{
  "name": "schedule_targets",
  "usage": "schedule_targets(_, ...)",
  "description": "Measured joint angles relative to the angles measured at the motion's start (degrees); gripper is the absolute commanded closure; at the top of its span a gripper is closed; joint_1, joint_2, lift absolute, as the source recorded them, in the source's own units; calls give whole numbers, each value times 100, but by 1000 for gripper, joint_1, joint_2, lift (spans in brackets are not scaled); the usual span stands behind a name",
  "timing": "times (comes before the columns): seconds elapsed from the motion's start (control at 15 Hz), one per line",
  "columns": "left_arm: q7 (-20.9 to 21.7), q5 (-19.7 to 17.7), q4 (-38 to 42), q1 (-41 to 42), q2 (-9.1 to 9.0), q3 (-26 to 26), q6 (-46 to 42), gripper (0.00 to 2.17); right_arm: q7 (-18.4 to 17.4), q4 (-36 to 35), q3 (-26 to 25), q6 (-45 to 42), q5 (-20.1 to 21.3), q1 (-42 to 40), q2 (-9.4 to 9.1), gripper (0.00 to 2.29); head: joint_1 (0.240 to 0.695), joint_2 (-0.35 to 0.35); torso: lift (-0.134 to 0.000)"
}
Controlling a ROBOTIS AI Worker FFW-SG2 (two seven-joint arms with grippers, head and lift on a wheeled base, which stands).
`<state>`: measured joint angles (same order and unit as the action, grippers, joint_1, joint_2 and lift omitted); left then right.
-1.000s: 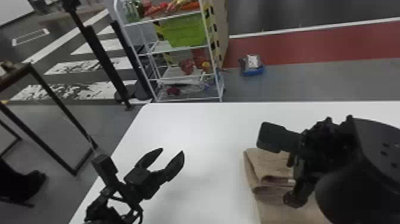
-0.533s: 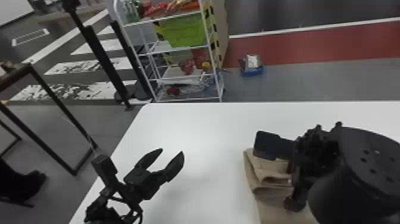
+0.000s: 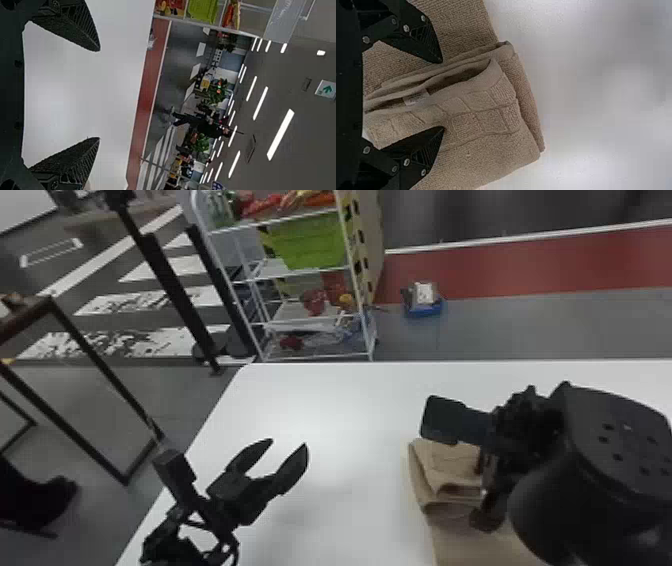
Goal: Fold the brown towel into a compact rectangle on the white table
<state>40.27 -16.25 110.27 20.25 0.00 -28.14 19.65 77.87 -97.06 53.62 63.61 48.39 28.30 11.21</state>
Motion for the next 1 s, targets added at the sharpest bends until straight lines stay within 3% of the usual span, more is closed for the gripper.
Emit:
schedule_targets(0.27,7,-1,2,5,0,-7,0,83,0,84,15,3,52,18,-30,350,695,350,-124)
schedule_targets(0.6,7,-2,-5,5,0,-7,0,83,0,123,25,-29,83,36,-54,772,695,350,-124)
schedule_targets(1.0,171,18,12,5,0,14,0,80,0,37,-101,0,-37,72,-65,772,695,350,-124)
